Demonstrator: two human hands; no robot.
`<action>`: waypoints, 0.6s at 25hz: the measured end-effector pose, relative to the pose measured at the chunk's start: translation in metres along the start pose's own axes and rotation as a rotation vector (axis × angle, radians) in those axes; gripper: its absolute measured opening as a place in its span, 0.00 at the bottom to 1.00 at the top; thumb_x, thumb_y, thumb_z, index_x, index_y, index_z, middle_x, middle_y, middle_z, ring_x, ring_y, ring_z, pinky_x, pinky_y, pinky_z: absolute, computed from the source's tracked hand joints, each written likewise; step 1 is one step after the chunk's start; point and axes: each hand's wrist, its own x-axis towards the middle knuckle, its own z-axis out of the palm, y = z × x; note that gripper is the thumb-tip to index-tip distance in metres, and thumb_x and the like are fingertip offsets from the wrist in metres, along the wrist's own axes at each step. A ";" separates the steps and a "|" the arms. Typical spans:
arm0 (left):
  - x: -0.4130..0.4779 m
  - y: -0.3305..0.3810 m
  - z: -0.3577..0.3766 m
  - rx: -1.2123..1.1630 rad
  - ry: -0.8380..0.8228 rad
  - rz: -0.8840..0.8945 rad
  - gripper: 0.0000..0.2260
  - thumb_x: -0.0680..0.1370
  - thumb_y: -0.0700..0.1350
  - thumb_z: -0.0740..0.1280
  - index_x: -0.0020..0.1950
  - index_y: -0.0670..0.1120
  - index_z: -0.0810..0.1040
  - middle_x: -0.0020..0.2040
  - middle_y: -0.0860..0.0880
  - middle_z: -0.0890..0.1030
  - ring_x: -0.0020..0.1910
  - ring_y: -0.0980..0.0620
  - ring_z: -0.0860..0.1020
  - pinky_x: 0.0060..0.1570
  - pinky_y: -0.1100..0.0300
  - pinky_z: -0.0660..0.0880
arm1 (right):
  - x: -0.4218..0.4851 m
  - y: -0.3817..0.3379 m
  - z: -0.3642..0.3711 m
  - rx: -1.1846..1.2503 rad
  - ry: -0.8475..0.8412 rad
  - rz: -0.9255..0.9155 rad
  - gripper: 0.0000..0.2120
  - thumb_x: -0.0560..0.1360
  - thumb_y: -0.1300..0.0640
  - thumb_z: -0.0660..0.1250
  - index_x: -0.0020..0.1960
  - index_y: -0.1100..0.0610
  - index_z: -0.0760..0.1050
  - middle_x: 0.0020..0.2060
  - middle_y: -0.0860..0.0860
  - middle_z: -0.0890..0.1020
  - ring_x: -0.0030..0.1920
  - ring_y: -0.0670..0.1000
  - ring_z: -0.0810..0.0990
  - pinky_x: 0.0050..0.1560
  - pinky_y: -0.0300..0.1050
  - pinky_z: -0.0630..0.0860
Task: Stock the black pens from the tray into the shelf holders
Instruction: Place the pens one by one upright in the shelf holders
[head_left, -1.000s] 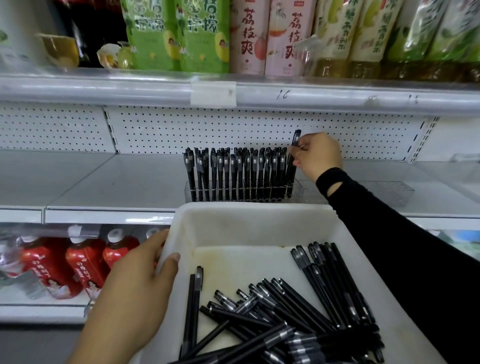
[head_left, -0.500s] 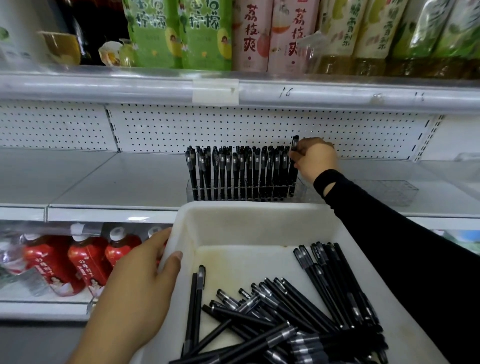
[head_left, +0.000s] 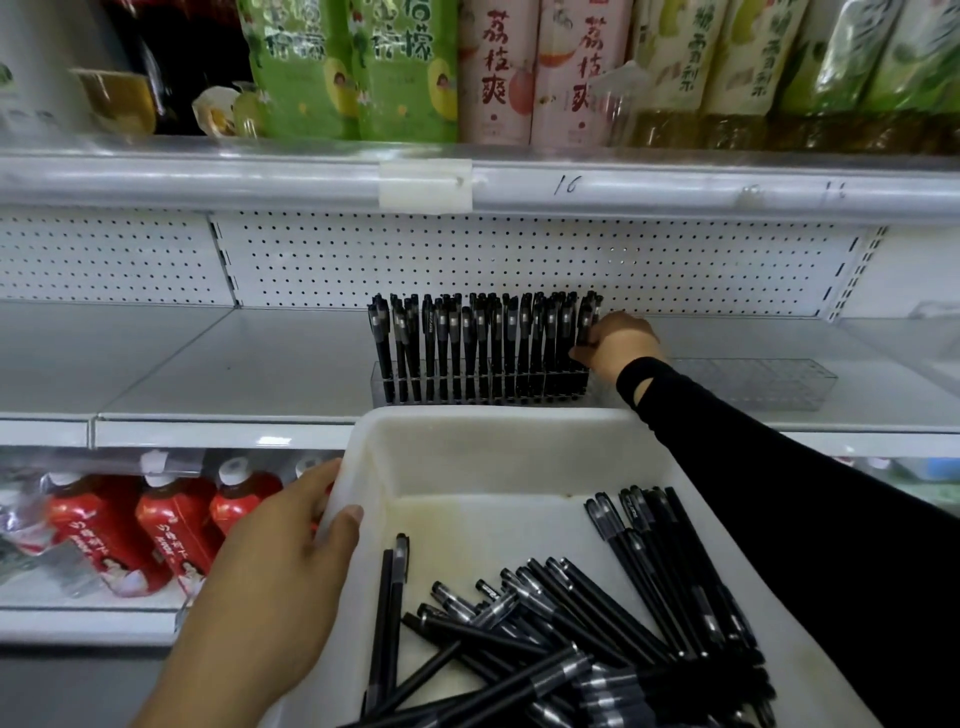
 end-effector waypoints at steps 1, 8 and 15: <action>0.000 0.001 0.000 -0.001 0.006 0.004 0.15 0.80 0.47 0.63 0.65 0.62 0.75 0.48 0.64 0.81 0.47 0.61 0.80 0.43 0.62 0.73 | -0.005 -0.001 -0.004 0.007 0.000 -0.007 0.16 0.77 0.46 0.70 0.48 0.60 0.79 0.47 0.56 0.83 0.42 0.55 0.77 0.45 0.42 0.72; 0.001 -0.003 0.000 0.014 -0.001 -0.004 0.15 0.80 0.49 0.63 0.66 0.61 0.75 0.48 0.62 0.82 0.47 0.59 0.80 0.46 0.56 0.76 | -0.094 -0.025 -0.066 0.065 0.042 -0.181 0.14 0.76 0.50 0.71 0.42 0.61 0.81 0.36 0.55 0.85 0.39 0.53 0.83 0.47 0.44 0.79; -0.002 0.000 0.001 -0.010 0.011 0.004 0.15 0.80 0.46 0.63 0.63 0.62 0.76 0.46 0.62 0.82 0.46 0.60 0.79 0.41 0.62 0.72 | -0.157 -0.027 -0.040 -0.517 -0.546 -0.280 0.18 0.73 0.50 0.75 0.32 0.55 0.70 0.26 0.48 0.75 0.27 0.46 0.73 0.28 0.39 0.68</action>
